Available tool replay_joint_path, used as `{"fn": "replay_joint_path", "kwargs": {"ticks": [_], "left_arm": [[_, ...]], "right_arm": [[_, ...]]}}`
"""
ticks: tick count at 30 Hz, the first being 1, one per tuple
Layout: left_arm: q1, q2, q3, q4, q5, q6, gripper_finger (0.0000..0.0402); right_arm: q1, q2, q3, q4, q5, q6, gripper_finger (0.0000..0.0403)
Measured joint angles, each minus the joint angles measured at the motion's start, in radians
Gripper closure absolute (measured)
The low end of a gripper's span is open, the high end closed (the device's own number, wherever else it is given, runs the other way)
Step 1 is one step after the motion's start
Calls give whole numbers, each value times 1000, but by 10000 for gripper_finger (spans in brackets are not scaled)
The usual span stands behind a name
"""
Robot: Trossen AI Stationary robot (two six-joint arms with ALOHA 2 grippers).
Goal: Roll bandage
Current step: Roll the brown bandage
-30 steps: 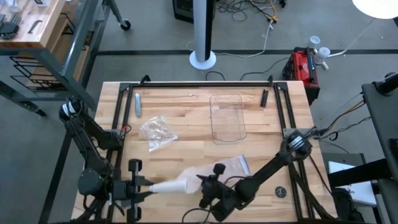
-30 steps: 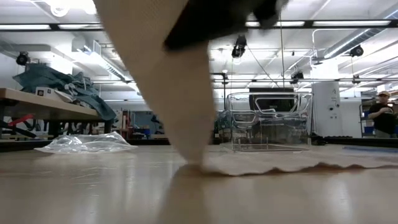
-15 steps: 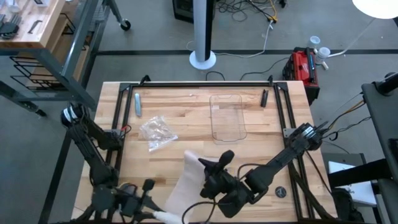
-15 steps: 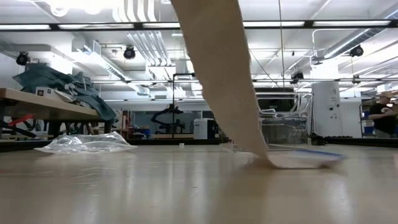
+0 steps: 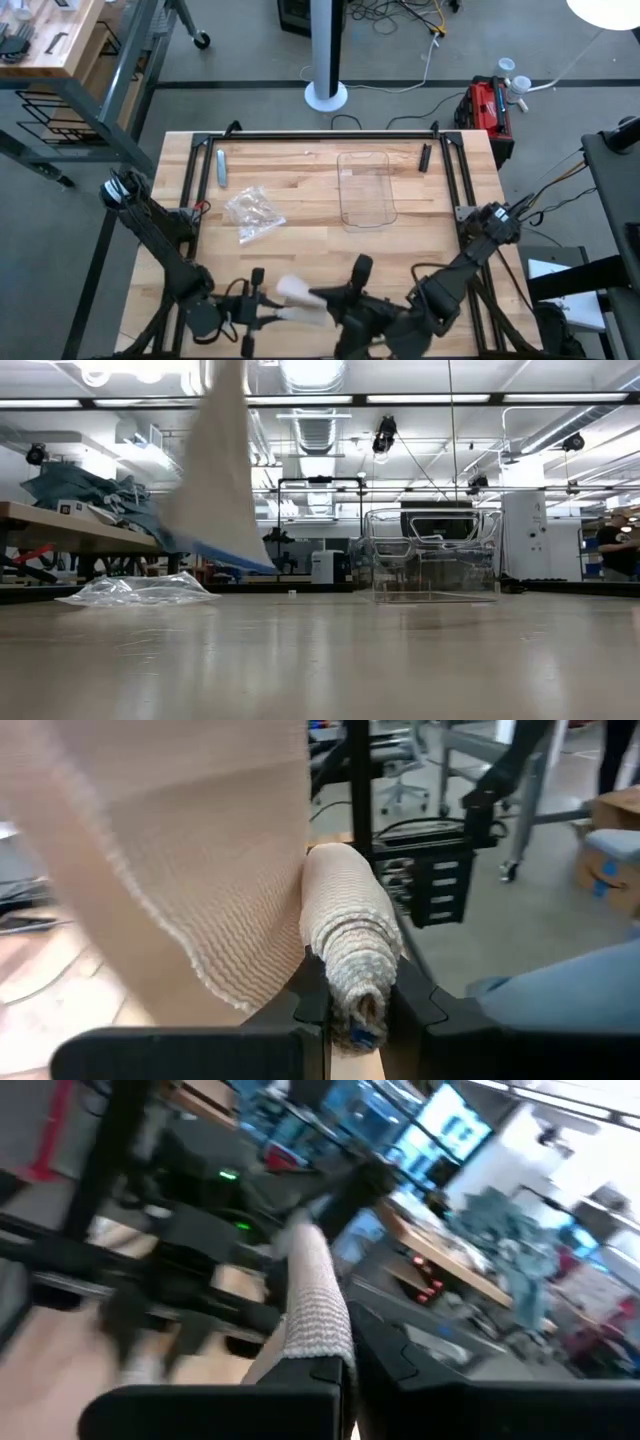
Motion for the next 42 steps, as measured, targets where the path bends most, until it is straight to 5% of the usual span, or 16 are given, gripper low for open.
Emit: {"fn": "replay_joint_path", "kwargs": {"ticks": [10, 21, 28, 42], "left_arm": [[-2, 0, 1, -117, -316, -38, 367], [-39, 0, 2, -113, -600, 171, 367], [-50, -9, 46, -95, -738, 360, 367], [-35, -31, 271, -94, -750, 743, 367]], "right_arm": [[76, 2, -54, -4, -122, 244, 392], [76, 2, -242, 47, -361, 589, 235], [73, 2, -322, 68, -402, 737, 185], [70, 1, -408, 66, -429, 978, 151]]}}
